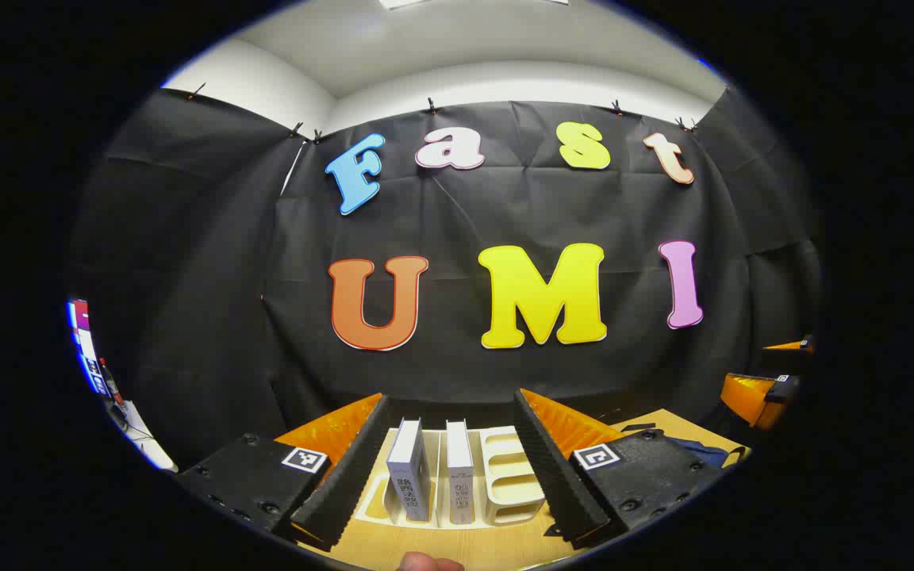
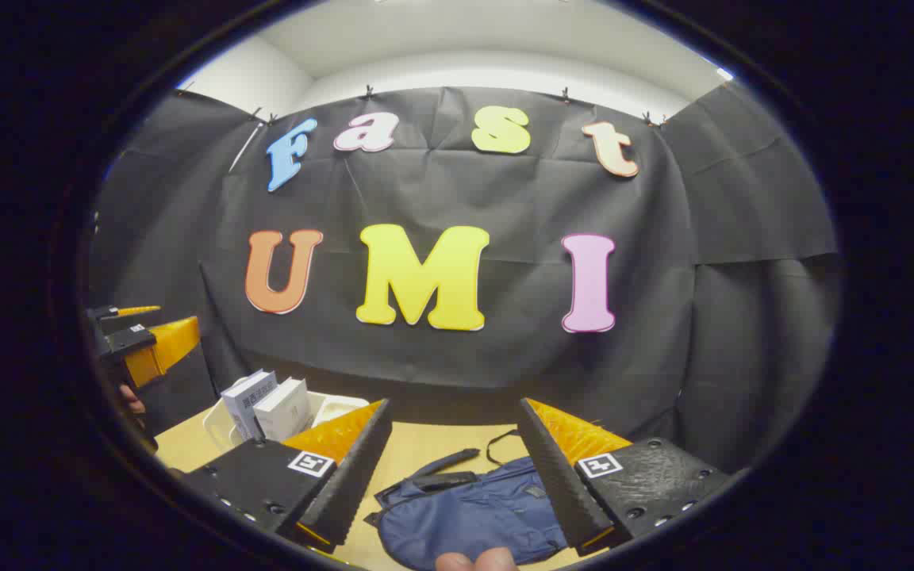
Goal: Open the schoolbag, grab two books from the bookshelf and put them into the schoolbag.
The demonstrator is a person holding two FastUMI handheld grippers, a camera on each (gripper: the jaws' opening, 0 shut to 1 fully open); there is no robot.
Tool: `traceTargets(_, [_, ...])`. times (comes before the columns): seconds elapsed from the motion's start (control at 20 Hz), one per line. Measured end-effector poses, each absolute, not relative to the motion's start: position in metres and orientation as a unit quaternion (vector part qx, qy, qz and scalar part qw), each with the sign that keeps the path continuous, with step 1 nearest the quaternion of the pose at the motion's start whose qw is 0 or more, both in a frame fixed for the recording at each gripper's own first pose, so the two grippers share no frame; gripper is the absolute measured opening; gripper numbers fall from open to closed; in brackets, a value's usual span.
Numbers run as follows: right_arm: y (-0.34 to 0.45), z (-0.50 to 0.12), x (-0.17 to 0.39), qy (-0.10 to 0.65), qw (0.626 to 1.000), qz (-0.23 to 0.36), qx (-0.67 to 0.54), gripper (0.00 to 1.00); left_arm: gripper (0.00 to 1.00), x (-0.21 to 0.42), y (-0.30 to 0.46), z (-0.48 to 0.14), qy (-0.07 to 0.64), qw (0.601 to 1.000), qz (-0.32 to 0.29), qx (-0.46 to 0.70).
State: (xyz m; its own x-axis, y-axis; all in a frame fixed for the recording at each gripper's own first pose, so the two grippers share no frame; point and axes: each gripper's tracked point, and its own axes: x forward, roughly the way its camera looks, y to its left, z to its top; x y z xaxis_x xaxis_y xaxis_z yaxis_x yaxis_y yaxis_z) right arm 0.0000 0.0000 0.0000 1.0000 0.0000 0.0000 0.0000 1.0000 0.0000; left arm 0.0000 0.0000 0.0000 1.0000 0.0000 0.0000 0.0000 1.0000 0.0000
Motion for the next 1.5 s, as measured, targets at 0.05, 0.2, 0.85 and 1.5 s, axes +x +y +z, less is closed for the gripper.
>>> traceTargets(0.05, [0.003,-0.001,-0.001,0.001,1.0,0.002,0.003,0.95,0.96,0.001,-0.001,0.001,-0.001,1.0,-0.002,0.0])
traceTargets(0.2, [0.007,-0.003,-0.003,0.006,1.0,0.002,0.002,0.95,0.96,0.006,-0.006,0.001,0.001,1.0,-0.012,-0.001])
traceTargets(0.85, [0.018,-0.064,0.0,0.07,0.997,0.019,-0.015,0.95,0.96,0.0,-0.009,0.004,0.007,1.0,-0.017,-0.006])
traceTargets(1.5, [0.067,-0.313,0.002,0.28,0.952,0.072,-0.104,0.96,0.96,-0.015,0.007,0.0,0.023,1.0,-0.003,0.011])
